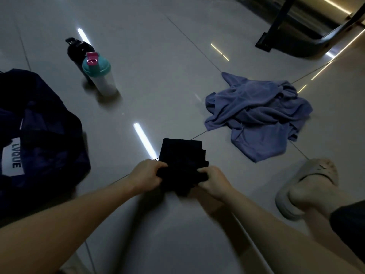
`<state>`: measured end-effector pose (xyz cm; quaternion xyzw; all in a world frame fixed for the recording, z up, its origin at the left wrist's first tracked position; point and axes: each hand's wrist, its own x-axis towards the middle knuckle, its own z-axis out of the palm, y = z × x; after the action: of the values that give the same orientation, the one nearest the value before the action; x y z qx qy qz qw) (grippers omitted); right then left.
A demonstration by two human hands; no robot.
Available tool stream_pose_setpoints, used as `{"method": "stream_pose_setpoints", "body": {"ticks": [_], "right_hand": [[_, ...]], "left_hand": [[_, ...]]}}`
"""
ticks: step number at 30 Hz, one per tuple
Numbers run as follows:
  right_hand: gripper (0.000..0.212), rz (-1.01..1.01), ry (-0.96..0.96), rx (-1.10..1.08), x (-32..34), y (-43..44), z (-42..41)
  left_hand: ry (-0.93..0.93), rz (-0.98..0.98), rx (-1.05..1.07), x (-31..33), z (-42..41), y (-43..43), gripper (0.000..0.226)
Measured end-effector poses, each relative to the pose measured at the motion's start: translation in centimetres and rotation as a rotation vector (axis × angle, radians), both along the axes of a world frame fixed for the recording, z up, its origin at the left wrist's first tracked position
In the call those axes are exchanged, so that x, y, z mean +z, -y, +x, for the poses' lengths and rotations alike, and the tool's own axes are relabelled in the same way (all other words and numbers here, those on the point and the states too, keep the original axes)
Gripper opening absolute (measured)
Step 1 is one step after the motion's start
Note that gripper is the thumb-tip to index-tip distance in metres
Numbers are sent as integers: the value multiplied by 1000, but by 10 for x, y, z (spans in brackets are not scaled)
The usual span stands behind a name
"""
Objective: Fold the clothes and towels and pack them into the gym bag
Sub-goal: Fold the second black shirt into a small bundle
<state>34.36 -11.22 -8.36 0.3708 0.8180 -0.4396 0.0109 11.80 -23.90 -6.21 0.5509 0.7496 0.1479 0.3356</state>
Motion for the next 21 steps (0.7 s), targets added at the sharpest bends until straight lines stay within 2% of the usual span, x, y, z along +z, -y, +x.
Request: {"method": "stream_pose_setpoints", "body": {"ticks": [3,6,9,11,14,17,21], "right_hand": [[12,-25,33,85,13,-2,5],[13,-96,13,72,24,-14,2],[9,-137,-55,0,22,-28,-4],[11,-170,-62,-53,19,-36,-11],[16,-183,-45,-149,9,-39,-22],[25,-128,11,-253,-3,-41,-35],[42,6,161,-306,-9,-45,-51]], "left_hand": [[2,-49,-80,1,-3,-2,19],[152,-62,-10,4,-10,-14,21],[367,-74,131,4,-18,-27,15],[449,-74,247,1,-22,-33,5],[569,-79,498,-14,-22,-36,6],[517,-70,665,-33,-21,-37,17],[380,-61,715,-44,-18,-39,40]]}}
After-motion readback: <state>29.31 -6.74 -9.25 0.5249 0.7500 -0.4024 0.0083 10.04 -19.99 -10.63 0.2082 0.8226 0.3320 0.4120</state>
